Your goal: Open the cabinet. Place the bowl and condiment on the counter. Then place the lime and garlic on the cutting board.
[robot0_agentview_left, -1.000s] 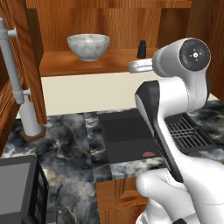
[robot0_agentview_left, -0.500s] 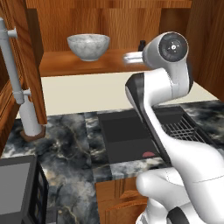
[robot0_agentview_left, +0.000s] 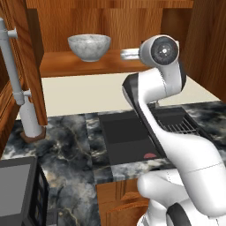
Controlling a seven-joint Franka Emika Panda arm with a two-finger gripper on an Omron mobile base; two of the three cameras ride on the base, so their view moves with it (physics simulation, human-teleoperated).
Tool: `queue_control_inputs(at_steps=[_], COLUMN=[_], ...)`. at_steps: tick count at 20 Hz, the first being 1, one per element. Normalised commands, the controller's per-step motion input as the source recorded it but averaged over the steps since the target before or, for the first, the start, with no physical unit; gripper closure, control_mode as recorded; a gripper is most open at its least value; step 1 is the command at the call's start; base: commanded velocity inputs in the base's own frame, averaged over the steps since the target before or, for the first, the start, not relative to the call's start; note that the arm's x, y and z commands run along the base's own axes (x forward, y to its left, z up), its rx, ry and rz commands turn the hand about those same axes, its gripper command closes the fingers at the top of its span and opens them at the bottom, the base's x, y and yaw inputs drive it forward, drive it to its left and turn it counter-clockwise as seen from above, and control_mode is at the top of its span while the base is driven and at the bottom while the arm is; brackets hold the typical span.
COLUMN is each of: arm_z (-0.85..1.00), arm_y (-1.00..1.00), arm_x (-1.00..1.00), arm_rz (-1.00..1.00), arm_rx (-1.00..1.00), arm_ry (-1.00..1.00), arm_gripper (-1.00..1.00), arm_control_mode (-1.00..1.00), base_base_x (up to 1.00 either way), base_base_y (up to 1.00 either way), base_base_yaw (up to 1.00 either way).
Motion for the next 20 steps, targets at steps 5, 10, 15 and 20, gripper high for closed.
queue_control_inputs(at_steps=[5, 10, 15, 20], arm_z=[0.00, 0.00, 0.00, 0.00], arm_y=[0.00, -0.07, -0.09, -0.13], arm_x=[0.34, 0.33, 0.41, 0.35], arm_rz=[0.00, 0.00, 0.00, 0.00], arm_rx=[0.00, 0.00, 0.00, 0.04], arm_ry=[-0.02, 0.01, 0.04, 0.00], arm_gripper=[-1.00, -1.00, -1.00, -1.00], arm_control_mode=[-1.00, -1.00, -1.00, -1.00], base_base_x=[0.00, 0.00, 0.00, 0.00], base_base_y=[0.00, 0.00, 0.00, 0.00], base_base_yaw=[0.00, 0.00, 0.00, 0.00])
